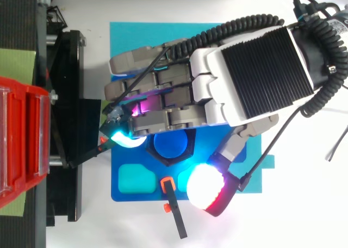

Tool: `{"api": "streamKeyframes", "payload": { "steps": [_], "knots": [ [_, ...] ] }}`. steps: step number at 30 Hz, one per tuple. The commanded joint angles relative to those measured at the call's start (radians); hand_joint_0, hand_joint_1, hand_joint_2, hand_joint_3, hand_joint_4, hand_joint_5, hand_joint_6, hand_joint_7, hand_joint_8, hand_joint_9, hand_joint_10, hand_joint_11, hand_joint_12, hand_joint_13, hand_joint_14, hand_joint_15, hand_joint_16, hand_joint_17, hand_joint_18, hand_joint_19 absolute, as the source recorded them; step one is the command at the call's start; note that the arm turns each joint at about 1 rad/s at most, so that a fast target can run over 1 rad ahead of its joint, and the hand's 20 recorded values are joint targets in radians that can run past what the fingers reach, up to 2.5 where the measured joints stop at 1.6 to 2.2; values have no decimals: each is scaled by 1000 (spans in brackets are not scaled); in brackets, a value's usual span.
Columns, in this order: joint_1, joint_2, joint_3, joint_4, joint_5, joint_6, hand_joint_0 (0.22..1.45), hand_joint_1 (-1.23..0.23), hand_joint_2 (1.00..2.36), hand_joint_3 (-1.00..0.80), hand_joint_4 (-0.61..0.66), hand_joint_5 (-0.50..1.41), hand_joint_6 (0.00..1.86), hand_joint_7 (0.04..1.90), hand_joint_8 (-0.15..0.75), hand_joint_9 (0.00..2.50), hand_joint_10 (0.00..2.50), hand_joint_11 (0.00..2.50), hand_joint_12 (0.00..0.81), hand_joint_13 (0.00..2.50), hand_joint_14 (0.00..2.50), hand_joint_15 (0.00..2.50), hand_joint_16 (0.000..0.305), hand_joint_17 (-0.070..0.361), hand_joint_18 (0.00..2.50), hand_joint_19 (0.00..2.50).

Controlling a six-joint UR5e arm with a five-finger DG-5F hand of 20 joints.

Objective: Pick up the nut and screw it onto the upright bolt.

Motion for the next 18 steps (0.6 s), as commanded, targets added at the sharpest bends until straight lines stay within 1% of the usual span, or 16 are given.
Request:
{"api": "streamKeyframes", "payload": {
  "steps": [1, 3, 4, 5, 8, 10, 13, 14, 15, 18],
  "knots": [
    [-5, 0, 0, -2, -8, 1, 490, -148, 1000, -500, 245, -55, 505, 1230, 275, 728, 0, 0, 270, 516, 0, 0, 28, 63, 254, 0],
    [-11, 0, 0, -2, -11, 1, 492, -152, 1000, -500, 228, -46, 504, 1290, 278, 745, 0, 0, 266, 526, 0, 0, 27, 61, 261, 0],
    [-11, 0, 0, -2, -13, 1, 493, -154, 1000, -500, 232, -37, 504, 1328, 282, 759, 0, 0, 264, 531, 0, 0, 26, 59, 269, 0],
    [-18, 0, 0, -2, -16, 1, 494, -155, 1000, -500, 227, -37, 504, 1334, 283, 762, 0, 0, 263, 535, 0, 0, 26, 59, 271, 0],
    [-25, 0, 0, 1, -20, 1, 498, -162, 1000, -500, 219, -26, 503, 1406, 288, 789, 0, 0, 255, 552, 0, 0, 25, 56, 286, 0],
    [-33, 0, 0, 5, -30, 1, 500, -166, 1000, -500, 214, -15, 502, 1461, 285, 805, 0, 0, 253, 559, 0, 0, 25, 55, 294, 0],
    [-42, 0, 0, 9, -42, 0, 500, -168, 1000, -500, 213, -5, 501, 1492, 286, 823, 0, 0, 252, 565, 0, 0, 24, 55, 298, 0],
    [-42, 0, 0, 9, -42, 0, 500, -168, 1000, -500, 219, -4, 500, 1497, 286, 824, 0, 0, 251, 566, 0, 0, 24, 55, 299, 0],
    [-50, 0, 0, 12, -47, 0, 500, -170, 1000, -500, 220, 0, 509, 1488, 285, 832, 0, 0, 249, 572, 0, 0, 24, 54, 311, 0],
    [-56, 0, 0, 15, -54, 0, 500, -172, 1000, -500, 208, 2, 540, 1409, 285, 862, 0, 0, 245, 584, 0, 0, 24, 54, 320, 0]
  ]
}}
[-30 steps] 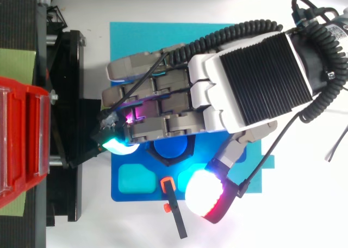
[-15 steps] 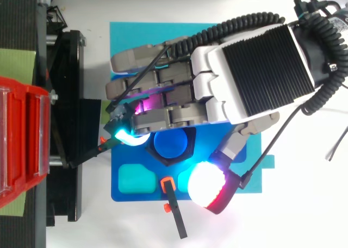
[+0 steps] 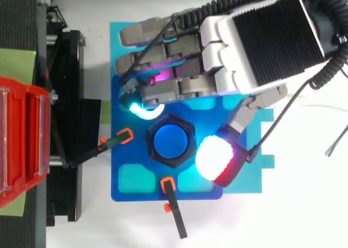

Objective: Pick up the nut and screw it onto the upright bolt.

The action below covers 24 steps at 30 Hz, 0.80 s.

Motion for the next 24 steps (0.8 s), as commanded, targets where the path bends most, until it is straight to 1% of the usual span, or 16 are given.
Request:
{"api": "streamKeyframes", "payload": {
  "steps": [1, 3, 4, 5, 6, 7, 8, 9, 10, 13, 16, 19, 20, 24],
  "knots": [
    [-15, 0, 0, 5, -17, 0, 501, -172, 1000, -500, 207, 3, 554, 1364, 286, 883, 0, 0, 240, 594, 0, 0, 24, 53, 329, 0],
    [-21, 0, 0, 5, -24, 0, 501, -172, 1000, -500, 211, 6, 556, 1355, 289, 917, 0, 0, 239, 601, 0, 0, 23, 52, 342, 0],
    [-24, 0, 0, 6, -26, 0, 501, -173, 1000, -500, 230, 2, 500, 1470, 290, 929, 0, 0, 240, 603, 0, 0, 23, 52, 347, 0],
    [-27, 0, 0, 9, -30, 0, 502, -172, 1000, -500, 224, -10, 502, 1430, 290, 928, 0, 0, 240, 602, 0, 0, 23, 52, 346, 0],
    [-30, 0, 2, 12, -35, 0, 501, -170, 1000, -500, 218, -28, 504, 1352, 287, 924, 0, 0, 242, 601, 0, 0, 23, 52, 345, 0],
    [-32, 0, 2, 14, -37, 0, 499, -168, 1000, -500, 243, -47, 505, 1206, 277, 901, 0, 0, 250, 592, 0, 0, 24, 54, 331, 0],
    [-38, 0, 5, 14, -49, 0, 499, -166, 1000, -500, 243, -48, 505, 1188, 277, 901, 0, 0, 250, 590, 0, 0, 24, 55, 328, 0],
    [-42, 0, 9, 9, -53, 0, 496, -162, 1000, -500, 277, -73, 504, 978, 272, 857, 0, 0, 254, 579, 0, 0, 25, 57, 307, 0],
    [-44, 0, 11, 9, -55, 0, 494, -162, 1000, -500, 259, -86, 504, 896, 267, 826, 0, 0, 255, 570, 0, 0, 26, 58, 302, 0],
    [-50, 0, 25, 6, -64, 1, 490, -161, 1000, -500, 222, -113, 502, 733, 246, 754, 0, 0, 264, 528, 0, 0, 28, 62, 274, 0],
    [-50, 0, 46, -2, -72, 1, 485, -156, 1000, -500, 215, -126, 502, 676, 240, 710, 0, 0, 273, 496, 0, 0, 30, 67, 256, 0],
    [-48, 0, 52, -2, -73, 1, 481, -146, 1000, -500, 211, -132, 502, 651, 239, 687, 0, 0, 279, 478, 0, 0, 31, 69, 244, 0],
    [-44, 0, 54, 3, -70, 1, 481, -145, 1000, -500, 211, -133, 502, 651, 238, 684, 0, 0, 279, 477, 0, 0, 31, 70, 242, 0],
    [-36, 0, 54, 1, -66, 1, 479, -141, 1000, -500, 211, -135, 502, 650, 237, 665, 0, 0, 282, 468, 0, 0, 31, 71, 238, 0]
  ]
}}
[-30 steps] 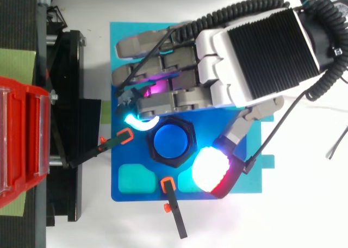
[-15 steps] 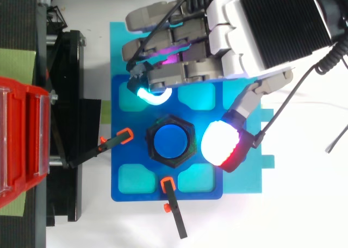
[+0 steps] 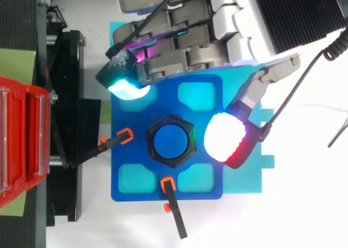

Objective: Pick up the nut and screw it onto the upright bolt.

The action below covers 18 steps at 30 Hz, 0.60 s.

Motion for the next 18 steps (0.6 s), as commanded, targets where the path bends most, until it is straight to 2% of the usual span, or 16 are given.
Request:
{"api": "streamKeyframes", "payload": {
  "steps": [1, 4, 5, 7, 8, 11, 13, 18],
  "knots": [
    [14, -1, 1, -4, 15, 0, 479, -141, 1000, -500, 213, -135, 502, 654, 239, 664, 0, 0, 282, 467, 0, 0, 32, 71, 238, 0],
    [28, -1, 2, -7, 30, 0, 479, -140, 1000, -500, 209, -135, 502, 654, 239, 663, 0, 0, 283, 469, 0, 0, 32, 71, 237, 0],
    [28, -1, 2, -7, 30, 0, 479, -140, 1000, -500, 213, -135, 502, 654, 238, 663, 0, 0, 283, 469, 0, 0, 32, 71, 237, 0],
    [44, 0, 2, -23, 49, 0, 479, -140, 1000, -500, 213, -135, 502, 658, 239, 663, 0, 0, 283, 469, 0, 0, 32, 71, 237, 0],
    [48, -1, 2, -26, 52, 0, 480, -140, 1000, -500, 213, -135, 502, 660, 240, 663, 0, 0, 283, 469, 0, 0, 32, 71, 237, 0],
    [80, -1, 2, -30, 76, 5, 479, -140, 1000, -500, 212, -136, 502, 657, 240, 665, 0, 0, 283, 469, 0, 0, 32, 71, 238, 0],
    [90, 0, 1, -35, 87, 11, 479, -140, 1000, -500, 216, -136, 502, 665, 241, 667, 0, 0, 285, 469, 0, 0, 32, 71, 239, 0],
    [103, -1, 1, -43, 101, 18, 479, -137, 1000, -500, 217, -130, 502, 702, 248, 670, 0, 0, 286, 470, 0, 0, 32, 71, 246, 0]
  ]
}}
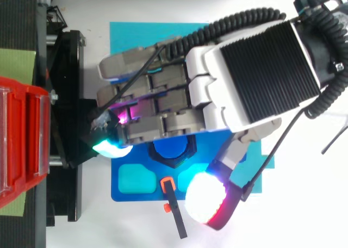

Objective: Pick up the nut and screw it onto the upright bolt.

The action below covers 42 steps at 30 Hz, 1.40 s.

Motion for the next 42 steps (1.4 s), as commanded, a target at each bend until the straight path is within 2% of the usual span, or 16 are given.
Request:
{"api": "streamKeyframes", "payload": {
  "steps": [1, 5, 11, 20, 23, 34, 42],
  "knots": [
    [9, 0, -1, -7, 8, 5, 479, -136, 1000, -500, 219, -127, 502, 723, 247, 674, 0, 0, 287, 473, 0, 0, 32, 71, 246, 0],
    [15, 0, -1, -18, 8, 5, 479, -134, 1000, -500, 221, -117, 503, 776, 253, 680, 0, 0, 288, 472, 0, 0, 32, 71, 243, 0],
    [15, 0, -11, -22, 8, 5, 481, -134, 1000, -500, 231, -103, 503, 824, 257, 696, 0, 0, 275, 477, 0, 0, 29, 66, 222, 0],
    [6, 0, -11, -32, 4, 5, 487, -142, 1000, -500, 257, -86, 504, 880, 267, 721, 0, 0, 260, 487, 0, 0, 26, 59, 225, 0],
    [-1, 1, -11, -36, -4, 5, 491, -152, 1000, -500, 286, -70, 504, 973, 270, 759, 0, 0, 250, 525, 0, 0, 24, 54, 242, 0],
    [-24, 1, -11, -32, -9, 2, 498, -167, 1000, -500, 259, -35, 505, 1177, 281, 849, 0, 0, 236, 597, 0, 0, 22, 49, 309, 0],
    [-49, 1, -11, -19, -39, -1, 506, -177, 1000, -500, 236, -6, 504, 1265, 287, 905, 0, 0, 225, 634, 0, 0, 20, 46, 355, 0]
  ]
}}
